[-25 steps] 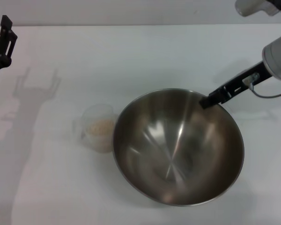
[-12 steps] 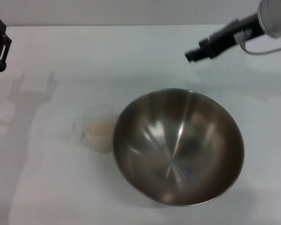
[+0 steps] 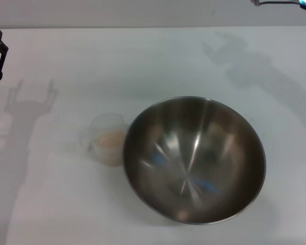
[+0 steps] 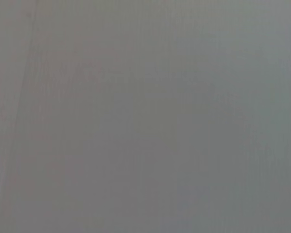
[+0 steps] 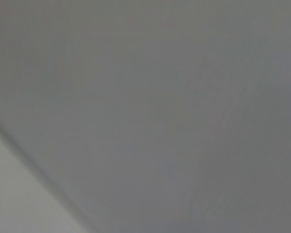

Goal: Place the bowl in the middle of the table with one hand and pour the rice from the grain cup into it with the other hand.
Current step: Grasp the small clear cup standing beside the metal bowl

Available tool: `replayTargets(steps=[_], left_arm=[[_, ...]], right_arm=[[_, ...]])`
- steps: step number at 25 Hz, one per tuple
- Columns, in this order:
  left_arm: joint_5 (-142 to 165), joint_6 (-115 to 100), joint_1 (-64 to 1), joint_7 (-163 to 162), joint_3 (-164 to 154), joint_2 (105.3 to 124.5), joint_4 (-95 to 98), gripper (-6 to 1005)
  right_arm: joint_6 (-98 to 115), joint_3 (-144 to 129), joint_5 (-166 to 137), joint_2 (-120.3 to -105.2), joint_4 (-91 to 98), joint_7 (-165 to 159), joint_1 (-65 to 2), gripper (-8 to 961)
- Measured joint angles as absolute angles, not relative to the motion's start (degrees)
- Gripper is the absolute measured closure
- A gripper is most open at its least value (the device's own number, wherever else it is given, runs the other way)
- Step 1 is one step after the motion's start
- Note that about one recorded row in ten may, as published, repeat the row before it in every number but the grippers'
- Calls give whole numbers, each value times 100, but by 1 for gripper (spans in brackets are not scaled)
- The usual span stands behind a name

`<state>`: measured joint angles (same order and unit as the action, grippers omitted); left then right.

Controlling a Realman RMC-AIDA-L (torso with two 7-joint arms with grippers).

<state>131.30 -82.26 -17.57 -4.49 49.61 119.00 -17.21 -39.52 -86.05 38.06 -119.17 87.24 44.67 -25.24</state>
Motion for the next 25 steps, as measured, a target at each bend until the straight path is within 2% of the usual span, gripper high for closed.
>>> replayTargets(steps=[1,3,4,5,6,8,9,11,14,16,19,25], left_arm=[[13130,-8225,-1757,-449,4961,11900,-1721,244],[13130,-8231,-1758,-448,4965,11900,-1719,244],[13130,-8233,-1755,-448,4983,11895,-1717,244],[13130,-8233,-1755,-448,4983,11895,-1717,244],[13130,-8220,-1755,-448,4988,11895,-1715,244],[13130,-8214,-1755,-448,4990,11894,-1715,245],[13130,-8209,-1756,-448,4988,11893,-1713,245],[13130,-8216,-1756,-448,4979,11892,-1713,245],[13149,-8242,-1733,-454,4963,11894,-1740,245],[13159,-8247,-1722,-463,4962,11896,-1750,245],[13169,-8254,-1707,-480,4956,11899,-1757,245],[13179,-8431,-1592,-476,4616,11899,-1722,245]], right_arm=[[-2855,-9067,3802,-11931,8736,4569,-2140,461],[-2222,-9305,3800,-11936,8714,4598,-1936,461],[-889,-9744,3799,-11948,8557,4622,-1605,461],[-889,-9744,3799,-11948,8557,4622,-1605,461],[637,-10233,3803,-11954,8182,4602,-1344,461],[1218,-10432,3813,-11956,7982,4567,-1270,461],[2643,-10886,3843,-11955,7392,4354,-1209,461],[3134,-11060,3848,-11953,7112,4243,-1213,461],[5486,-11723,3847,-11938,5380,2993,-1471,461],[5914,-11809,3849,-11935,5005,2627,-1537,461],[6992,-11767,3875,-11915,3476,746,-1830,461],[7309,-11445,3862,-11877,1750,-792,-2294,461]])
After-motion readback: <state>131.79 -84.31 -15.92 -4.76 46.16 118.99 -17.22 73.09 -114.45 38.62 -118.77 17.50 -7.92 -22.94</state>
